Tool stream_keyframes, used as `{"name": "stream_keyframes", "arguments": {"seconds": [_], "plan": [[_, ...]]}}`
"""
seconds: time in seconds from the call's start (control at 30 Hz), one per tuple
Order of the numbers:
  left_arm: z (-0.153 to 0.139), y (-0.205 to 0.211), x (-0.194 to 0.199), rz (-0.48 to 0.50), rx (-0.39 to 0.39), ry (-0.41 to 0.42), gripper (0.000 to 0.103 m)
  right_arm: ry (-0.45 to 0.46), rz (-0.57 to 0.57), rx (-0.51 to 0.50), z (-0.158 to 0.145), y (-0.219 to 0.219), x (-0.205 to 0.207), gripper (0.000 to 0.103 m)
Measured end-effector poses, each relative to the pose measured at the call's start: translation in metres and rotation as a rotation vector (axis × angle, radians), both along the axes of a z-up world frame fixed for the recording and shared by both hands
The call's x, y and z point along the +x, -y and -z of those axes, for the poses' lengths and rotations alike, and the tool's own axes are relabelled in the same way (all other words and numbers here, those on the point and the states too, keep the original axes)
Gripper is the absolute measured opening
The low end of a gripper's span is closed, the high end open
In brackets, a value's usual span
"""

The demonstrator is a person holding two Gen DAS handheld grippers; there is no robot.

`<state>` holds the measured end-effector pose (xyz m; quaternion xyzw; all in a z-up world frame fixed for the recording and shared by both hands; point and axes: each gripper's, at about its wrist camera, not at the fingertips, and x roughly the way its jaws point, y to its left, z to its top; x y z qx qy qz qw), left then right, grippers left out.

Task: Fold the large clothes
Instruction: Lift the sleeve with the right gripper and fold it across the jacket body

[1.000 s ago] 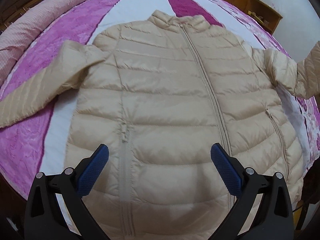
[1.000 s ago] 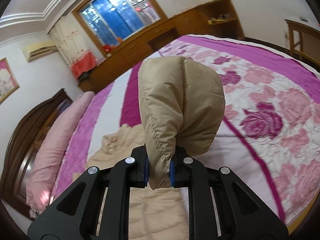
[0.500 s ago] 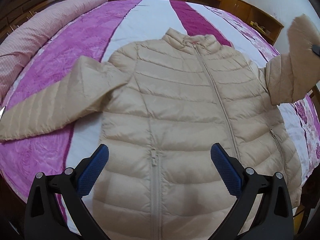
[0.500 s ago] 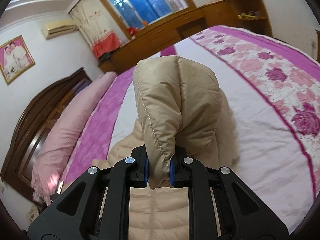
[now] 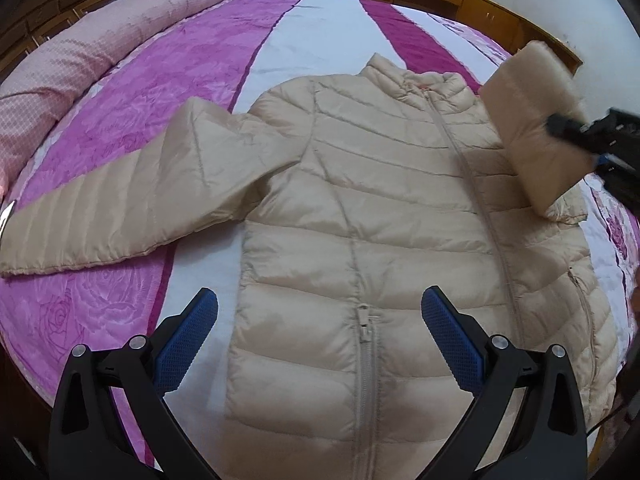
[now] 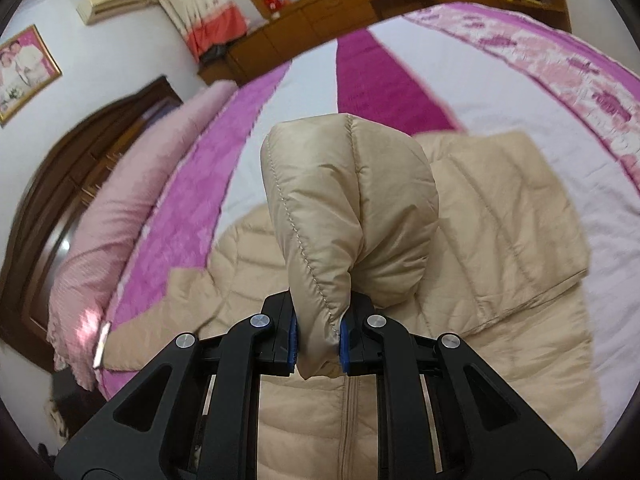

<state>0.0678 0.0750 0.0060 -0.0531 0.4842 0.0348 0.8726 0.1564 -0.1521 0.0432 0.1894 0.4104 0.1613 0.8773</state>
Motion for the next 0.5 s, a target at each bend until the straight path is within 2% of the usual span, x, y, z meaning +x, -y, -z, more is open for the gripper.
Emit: {"name": "stream_keyframes", "arguments": {"seconds": [0.23,0.37,0.43,0.5], "plan": [[0.006,-0.016,0.001,-0.027,-0.002,-0.004,0.098,-0.068,-0.020,-0.036,0.039,-0.025,0.015,0.018],[0.007,-0.022,0.002,-0.040,-0.001,-0.007,0.098,-0.079,-0.037,-0.057,0.051,-0.037,0.021,0.025],[0.007,-0.024,0.003,-0.043,-0.002,-0.007,0.098,-0.085,-0.048,-0.051,0.055,-0.042,0.024,0.038],[0.005,-0.023,0.004,-0.041,-0.002,-0.003,0.098,-0.090,-0.054,-0.033,0.055,-0.042,0.025,0.058]]}}
